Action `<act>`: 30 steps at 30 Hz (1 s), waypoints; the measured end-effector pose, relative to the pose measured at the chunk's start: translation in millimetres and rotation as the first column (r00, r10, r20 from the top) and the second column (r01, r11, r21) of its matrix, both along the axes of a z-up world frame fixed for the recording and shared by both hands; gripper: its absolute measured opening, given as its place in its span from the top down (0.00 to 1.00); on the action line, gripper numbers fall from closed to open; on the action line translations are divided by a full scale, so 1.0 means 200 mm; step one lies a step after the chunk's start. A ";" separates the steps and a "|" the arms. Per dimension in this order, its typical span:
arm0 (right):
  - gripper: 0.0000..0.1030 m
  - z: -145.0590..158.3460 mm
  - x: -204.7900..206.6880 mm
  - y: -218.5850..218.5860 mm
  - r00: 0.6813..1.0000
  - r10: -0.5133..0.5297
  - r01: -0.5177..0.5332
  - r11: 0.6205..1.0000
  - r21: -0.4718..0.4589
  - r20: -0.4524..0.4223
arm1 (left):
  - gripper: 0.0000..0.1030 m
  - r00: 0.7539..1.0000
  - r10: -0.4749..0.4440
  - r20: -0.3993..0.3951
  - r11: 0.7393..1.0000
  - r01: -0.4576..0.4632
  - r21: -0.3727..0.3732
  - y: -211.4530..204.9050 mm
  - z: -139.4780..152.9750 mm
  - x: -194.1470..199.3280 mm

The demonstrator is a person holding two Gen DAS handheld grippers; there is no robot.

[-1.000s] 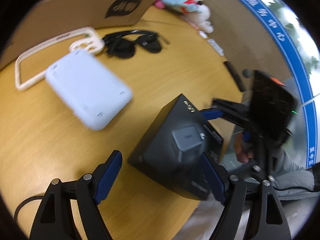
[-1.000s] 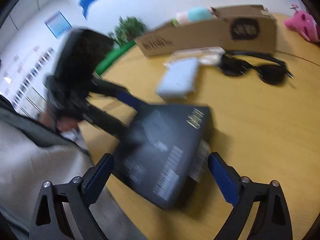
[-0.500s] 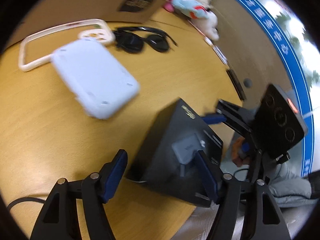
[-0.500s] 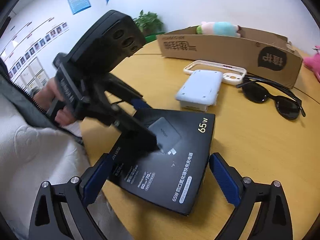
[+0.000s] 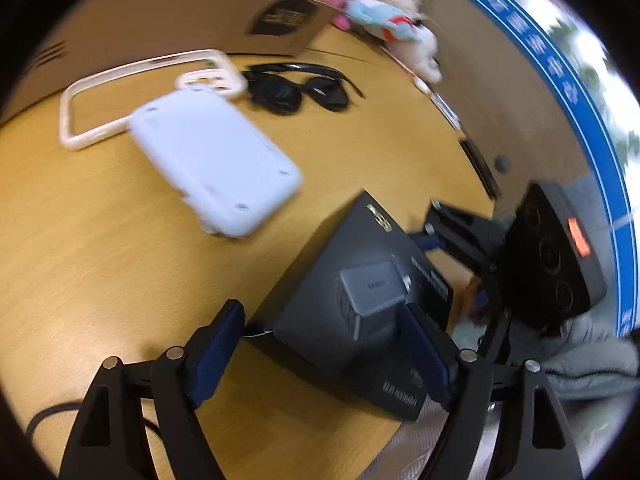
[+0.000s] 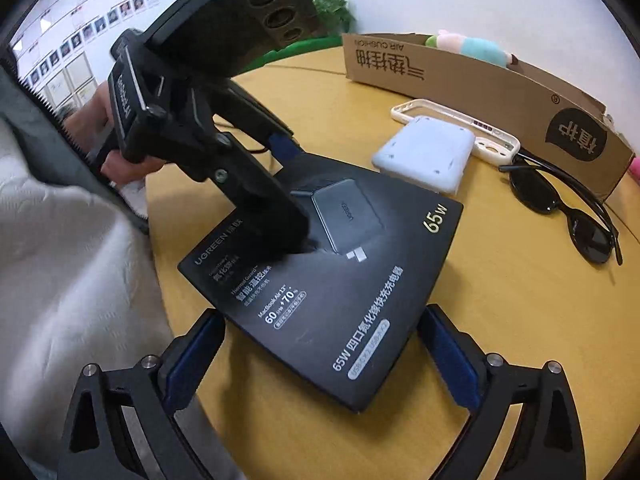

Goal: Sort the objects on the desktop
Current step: 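Lift the charger box with both grippers and carry it over the cardboard box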

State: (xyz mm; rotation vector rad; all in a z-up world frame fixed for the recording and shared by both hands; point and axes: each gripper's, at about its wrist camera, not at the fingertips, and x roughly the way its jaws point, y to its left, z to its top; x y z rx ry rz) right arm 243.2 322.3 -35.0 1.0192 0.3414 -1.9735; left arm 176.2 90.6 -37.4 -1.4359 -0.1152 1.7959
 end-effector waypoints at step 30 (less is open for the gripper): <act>0.16 0.53 -0.26 -0.23 0.936 -0.171 0.161 0.985 -0.057 -0.309 | 0.32 0.910 0.220 -0.351 0.975 -0.206 0.077 -0.17 0.73 -0.23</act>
